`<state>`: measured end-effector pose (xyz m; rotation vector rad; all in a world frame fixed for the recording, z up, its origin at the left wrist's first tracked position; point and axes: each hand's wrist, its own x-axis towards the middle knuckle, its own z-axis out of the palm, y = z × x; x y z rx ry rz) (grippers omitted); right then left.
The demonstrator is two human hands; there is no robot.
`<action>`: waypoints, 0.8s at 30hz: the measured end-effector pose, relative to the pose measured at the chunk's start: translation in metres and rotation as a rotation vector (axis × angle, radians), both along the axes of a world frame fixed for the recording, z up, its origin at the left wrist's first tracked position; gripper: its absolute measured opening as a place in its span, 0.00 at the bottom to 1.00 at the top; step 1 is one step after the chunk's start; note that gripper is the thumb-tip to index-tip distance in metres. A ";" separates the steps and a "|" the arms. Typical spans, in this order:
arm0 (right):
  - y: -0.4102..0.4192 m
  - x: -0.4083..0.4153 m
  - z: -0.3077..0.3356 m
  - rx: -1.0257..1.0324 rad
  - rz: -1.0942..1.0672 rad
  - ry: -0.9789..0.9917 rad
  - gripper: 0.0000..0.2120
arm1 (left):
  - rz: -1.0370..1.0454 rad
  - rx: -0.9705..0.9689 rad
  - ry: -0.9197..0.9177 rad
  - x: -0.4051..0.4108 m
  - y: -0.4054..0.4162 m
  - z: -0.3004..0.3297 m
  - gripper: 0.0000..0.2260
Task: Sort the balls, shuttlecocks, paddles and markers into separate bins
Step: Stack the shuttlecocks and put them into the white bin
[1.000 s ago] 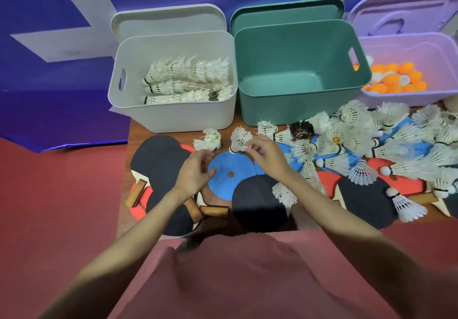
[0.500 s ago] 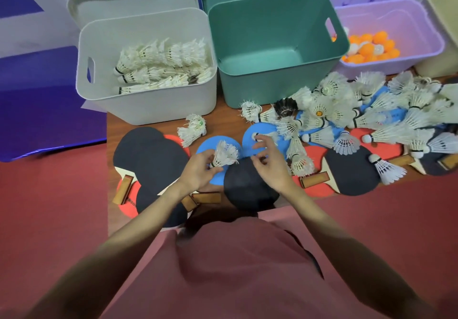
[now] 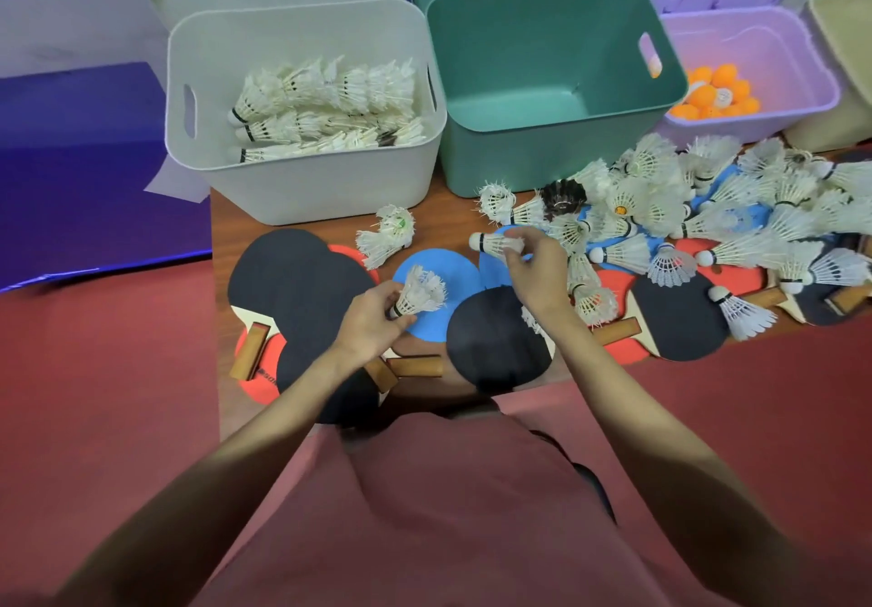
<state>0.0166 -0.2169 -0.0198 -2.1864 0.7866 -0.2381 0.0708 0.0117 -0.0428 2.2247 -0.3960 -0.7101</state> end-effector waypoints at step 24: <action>-0.012 -0.076 0.002 -0.358 0.086 0.128 0.18 | -0.093 -0.224 0.073 -0.006 -0.028 -0.001 0.22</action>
